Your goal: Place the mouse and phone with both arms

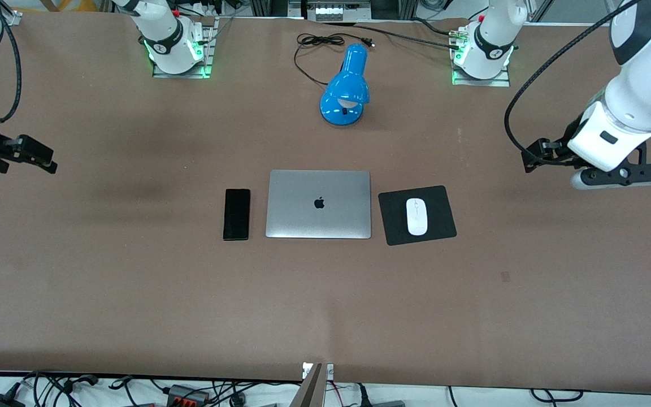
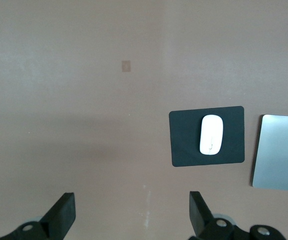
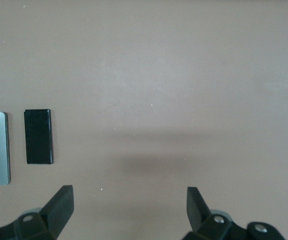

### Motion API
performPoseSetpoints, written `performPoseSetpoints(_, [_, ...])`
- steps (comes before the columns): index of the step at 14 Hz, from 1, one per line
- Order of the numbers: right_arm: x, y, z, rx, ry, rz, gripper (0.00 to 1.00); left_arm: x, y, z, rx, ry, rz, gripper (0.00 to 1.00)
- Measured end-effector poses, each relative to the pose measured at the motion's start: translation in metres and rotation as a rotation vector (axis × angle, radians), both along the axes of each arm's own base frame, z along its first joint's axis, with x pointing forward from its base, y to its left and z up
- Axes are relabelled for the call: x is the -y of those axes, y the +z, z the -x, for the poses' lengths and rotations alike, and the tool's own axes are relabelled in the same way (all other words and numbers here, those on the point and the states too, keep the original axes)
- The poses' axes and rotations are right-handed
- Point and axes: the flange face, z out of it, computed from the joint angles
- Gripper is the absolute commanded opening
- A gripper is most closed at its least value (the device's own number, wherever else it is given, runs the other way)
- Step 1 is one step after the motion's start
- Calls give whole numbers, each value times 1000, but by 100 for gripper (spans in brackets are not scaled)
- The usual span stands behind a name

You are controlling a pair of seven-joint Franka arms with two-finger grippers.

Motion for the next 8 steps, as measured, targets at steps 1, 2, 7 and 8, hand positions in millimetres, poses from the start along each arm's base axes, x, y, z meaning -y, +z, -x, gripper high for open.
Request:
performPoseSetpoints(1, [-1, 1, 4, -6, 3, 0, 100, -2, 1, 3, 6, 4, 2, 100])
performPoseSetpoints(2, [-1, 3, 6, -9, 8, -1, 100, -4, 3, 5, 11, 9, 5, 100])
performPoseSetpoints(7, [-3, 8, 9, -8, 22, 0, 100, -6, 5, 3, 24, 3, 17, 100])
performPoseSetpoints(8, [-3, 9, 10, -6, 22, 0, 100, -9, 5, 3, 24, -3, 17, 100])
